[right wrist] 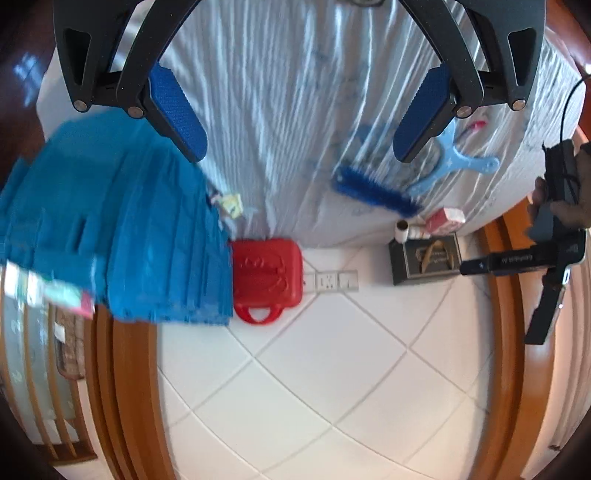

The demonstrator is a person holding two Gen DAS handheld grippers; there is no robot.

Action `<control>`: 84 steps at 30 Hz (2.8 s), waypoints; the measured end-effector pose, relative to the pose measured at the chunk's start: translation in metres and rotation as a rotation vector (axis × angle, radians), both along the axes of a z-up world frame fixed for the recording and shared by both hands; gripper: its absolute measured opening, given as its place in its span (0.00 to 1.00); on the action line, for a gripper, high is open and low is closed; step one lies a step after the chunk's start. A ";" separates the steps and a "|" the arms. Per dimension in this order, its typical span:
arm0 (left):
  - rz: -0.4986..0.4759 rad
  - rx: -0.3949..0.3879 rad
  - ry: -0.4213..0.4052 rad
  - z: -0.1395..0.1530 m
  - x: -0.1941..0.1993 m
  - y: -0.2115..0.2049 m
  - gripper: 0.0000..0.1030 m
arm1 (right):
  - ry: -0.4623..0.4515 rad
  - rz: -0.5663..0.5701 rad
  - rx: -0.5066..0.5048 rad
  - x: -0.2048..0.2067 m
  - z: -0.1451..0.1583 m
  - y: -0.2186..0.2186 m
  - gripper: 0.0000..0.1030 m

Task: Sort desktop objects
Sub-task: 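Move both tools back toward the tape roll and ointment tube, then grasp the black tape roll with the right gripper, then grasp the red-white ointment tube with the left gripper while the right holds the tape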

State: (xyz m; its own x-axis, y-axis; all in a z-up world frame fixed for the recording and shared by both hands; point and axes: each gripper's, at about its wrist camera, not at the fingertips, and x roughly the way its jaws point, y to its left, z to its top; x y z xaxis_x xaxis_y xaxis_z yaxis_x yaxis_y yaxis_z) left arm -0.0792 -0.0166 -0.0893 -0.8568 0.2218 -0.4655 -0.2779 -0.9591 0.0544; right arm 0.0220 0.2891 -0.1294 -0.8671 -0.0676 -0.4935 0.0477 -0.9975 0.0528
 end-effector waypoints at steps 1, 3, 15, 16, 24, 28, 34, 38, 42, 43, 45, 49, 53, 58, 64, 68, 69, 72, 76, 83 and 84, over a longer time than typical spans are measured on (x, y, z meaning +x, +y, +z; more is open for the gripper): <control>0.000 -0.009 -0.011 -0.009 0.005 -0.011 0.99 | -0.035 -0.011 0.001 0.008 -0.012 -0.007 0.99; 0.012 -0.008 -0.041 -0.027 0.012 -0.032 0.99 | -0.091 -0.039 0.011 0.020 -0.034 -0.018 0.99; 0.037 -0.031 -0.208 -0.132 0.044 -0.067 0.99 | -0.319 -0.055 -0.013 0.035 -0.120 -0.059 0.89; 0.042 -0.034 -0.222 -0.138 0.044 -0.066 0.99 | -0.337 -0.044 -0.025 0.031 -0.127 -0.060 0.84; 0.052 -0.039 -0.284 -0.160 0.030 -0.063 0.99 | -0.361 -0.050 -0.030 0.016 -0.153 -0.060 0.62; 0.034 -0.043 -0.271 -0.161 0.029 -0.058 0.99 | -0.346 -0.049 -0.018 0.018 -0.152 -0.059 0.54; 0.042 -0.023 -0.307 -0.170 0.021 -0.062 0.99 | -0.317 -0.072 -0.005 0.020 -0.144 -0.064 0.54; 0.054 -0.012 -0.316 -0.173 0.013 -0.066 0.99 | -0.289 -0.066 0.028 0.020 -0.128 -0.072 0.54; 0.063 -0.027 -0.318 -0.177 0.000 -0.068 0.99 | -0.263 -0.081 0.010 0.019 -0.115 -0.071 0.54; 0.070 -0.028 -0.317 -0.178 -0.004 -0.069 0.99 | -0.259 -0.082 0.001 0.018 -0.113 -0.071 0.54; 0.089 -0.029 -0.313 -0.181 -0.011 -0.073 0.99 | -0.252 -0.072 0.000 0.016 -0.108 -0.073 0.54; 0.081 0.003 -0.351 -0.186 -0.022 -0.077 0.75 | -0.228 -0.049 0.005 0.014 -0.099 -0.082 0.54; 0.097 -0.002 -0.410 -0.194 -0.030 -0.079 0.56 | -0.215 -0.041 0.008 0.010 -0.094 -0.090 0.54; 0.069 -0.022 -0.420 -0.196 -0.035 -0.075 0.39 | -0.205 -0.042 0.005 0.005 -0.091 -0.094 0.54; 0.057 0.009 -0.423 -0.194 -0.036 -0.082 0.17 | -0.204 -0.044 0.005 0.000 -0.092 -0.097 0.54; 0.047 0.008 -0.414 -0.189 -0.036 -0.084 0.15 | -0.196 -0.047 0.003 -0.002 -0.090 -0.098 0.54; 0.045 0.010 -0.405 -0.186 -0.035 -0.084 0.15 | -0.194 -0.046 0.005 -0.003 -0.089 -0.098 0.54; 0.045 0.015 -0.397 -0.180 -0.036 -0.086 0.15 | -0.190 -0.041 0.004 -0.005 -0.087 -0.098 0.54; 0.048 0.008 -0.390 -0.175 -0.036 -0.084 0.15 | -0.186 -0.029 0.005 -0.009 -0.085 -0.101 0.54; 0.050 0.000 -0.364 -0.157 -0.032 -0.078 0.15 | -0.161 -0.012 0.007 -0.016 -0.073 -0.105 0.54; 0.055 -0.001 -0.359 -0.155 -0.032 -0.078 0.15 | -0.156 -0.011 0.006 -0.018 -0.071 -0.105 0.54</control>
